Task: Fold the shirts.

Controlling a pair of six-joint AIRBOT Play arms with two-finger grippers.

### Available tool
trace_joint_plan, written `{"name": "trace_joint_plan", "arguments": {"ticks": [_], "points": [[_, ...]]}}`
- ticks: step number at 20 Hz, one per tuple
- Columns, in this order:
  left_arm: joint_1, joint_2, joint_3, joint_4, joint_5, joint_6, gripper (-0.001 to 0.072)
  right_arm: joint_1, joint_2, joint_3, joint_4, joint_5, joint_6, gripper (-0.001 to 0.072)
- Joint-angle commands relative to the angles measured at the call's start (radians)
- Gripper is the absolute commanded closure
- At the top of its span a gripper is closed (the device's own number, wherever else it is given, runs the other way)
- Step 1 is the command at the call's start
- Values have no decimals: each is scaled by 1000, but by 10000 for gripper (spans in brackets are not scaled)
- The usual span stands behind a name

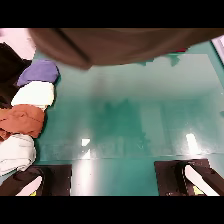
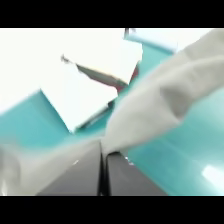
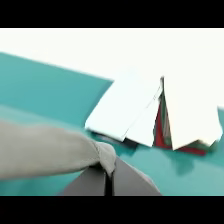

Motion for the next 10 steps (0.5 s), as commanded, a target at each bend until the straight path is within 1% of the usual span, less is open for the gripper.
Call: {"name": "trace_joint_plan", "arguments": {"ticks": [1, 3, 5, 8, 10], "points": [[2, 78, 7, 13, -90, -34, 682, -2, -7, 66, -6, 12, 28, 700], [2, 50, -49, 31, -137, -71, 682, -1, -39, 65, -5, 18, 59, 700], [2, 0, -169, 40, -159, -72, 682, -1, -103, 45, 9, 47, 79, 700], [2, -104, -398, 39, -169, -72, 681, 39, -218, -87, -3, 92, 88, 699], [2, -201, -536, 40, -148, -68, 681, 89, -319, -195, -10, 71, 86, 699]]}}
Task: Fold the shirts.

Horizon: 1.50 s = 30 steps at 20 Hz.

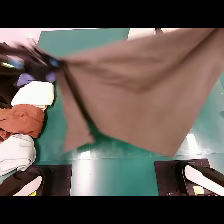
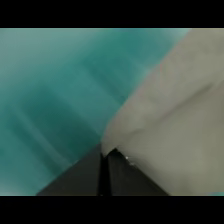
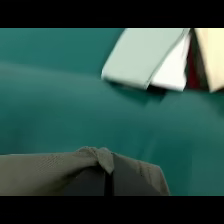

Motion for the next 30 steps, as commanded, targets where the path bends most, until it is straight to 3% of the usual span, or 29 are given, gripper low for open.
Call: {"name": "trace_joint_plan", "arguments": {"ticks": [1, 4, 5, 6, 7, 8, 12, 16, 19, 20, 21, 25, 30], "points": [[1, -155, -229, 4, 17, 0, 681, 73, -163, -162, -24, -22, 9, 699], [1, -307, -286, 3, 106, 29, 680, 127, -318, -245, -39, -157, 10, 695], [1, -338, -286, 4, 149, 29, 678, 138, -365, -238, -29, -200, 10, 604], [1, -352, -286, 5, 211, 29, 517, 142, -403, -215, -11, -223, 10, 423], [5, -352, -279, 9, 273, 12, 263, 142, -439, -173, 0, -224, 11, 355], [18, -351, -258, 17, 300, -17, 209, 138, -465, -128, 8, -213, 11, 354], [181, -349, -139, 78, 129, -113, 207, 71, -447, -98, 2, -51, -7, 354], [322, -348, -229, 79, -14, -135, 208, -35, -301, -409, 2, -5, -37, 354], [334, -346, -338, 77, -10, -135, 208, -105, -197, -713, 5, -38, -47, 325], [331, -346, -366, 77, -6, -135, 208, -120, -173, -810, 6, -55, -48, 244], [331, -346, -391, 67, -3, -135, 208, -125, -158, -890, 6, -68, -48, 229], [331, -345, -428, 61, 1, -135, 208, -77, -148, -1109, 61, -170, -63, 229], [331, -344, -439, 48, 10, -135, 209, 64, -160, -1172, 149, -330, -63, 229]]}}
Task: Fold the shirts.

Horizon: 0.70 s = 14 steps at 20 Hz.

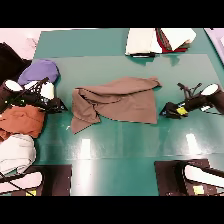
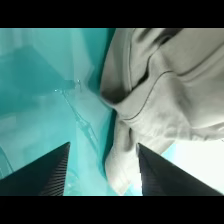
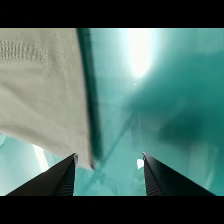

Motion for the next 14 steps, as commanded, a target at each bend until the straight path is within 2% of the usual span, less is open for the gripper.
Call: {"name": "trace_joint_plan", "arguments": {"ticks": [1, 3, 4, 7, 8, 11, 14], "points": [[1, 1, -10, -10, 9, 0, 208, 97, -16, -51, 66, -92, -2, 230], [0, 1, -10, -19, 7, 0, 209, 152, -53, -51, 71, -92, 0, 243], [0, 1, -10, -28, 7, 0, 208, 176, -68, -51, 68, -97, -2, 298], [-64, 0, -12, -22, 27, 8, 208, 228, -55, -51, 60, -140, -18, 629], [-99, 0, -16, -20, 48, 8, 208, 237, -38, -51, 60, -158, -18, 677], [-187, -3, -26, 61, 144, -32, 208, 234, 11, -51, 60, -156, -18, 698], [-211, -9, -26, 74, 166, -62, 208, 230, 53, -51, 61, -159, -18, 698]]}}
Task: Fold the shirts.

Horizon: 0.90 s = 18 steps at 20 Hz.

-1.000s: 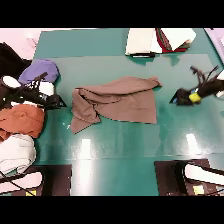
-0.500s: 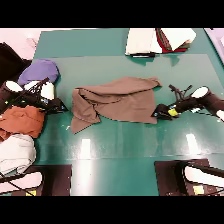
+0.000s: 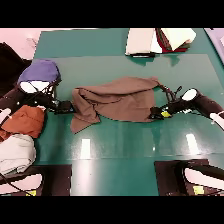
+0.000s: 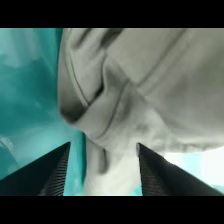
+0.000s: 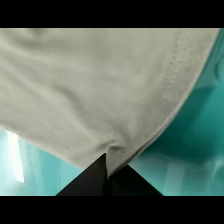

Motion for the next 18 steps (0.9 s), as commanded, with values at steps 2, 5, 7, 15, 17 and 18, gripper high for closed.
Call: {"name": "trace_joint_plan", "arguments": {"ticks": [2, 5, 7, 15, 17, 18], "points": [[-36, -3, -5, 30, 69, -48, 208, 5, 51, 1, 13, -6, -2, 698], [-36, -3, -32, -3, 120, -48, 208, 5, 53, 1, 14, 0, -2, 699], [-36, -3, -44, -7, 131, -48, 239, 5, 53, 1, 14, 5, -2, 698], [-34, 107, 254, 63, 47, -48, 681, 3, 211, 223, -129, 102, 0, 698], [-34, 216, 391, 113, 44, -48, 681, 3, 291, 376, -179, 141, 5, 699], [-34, 270, 453, 137, 45, -48, 681, 3, 331, 454, -201, 148, 17, 699]]}}
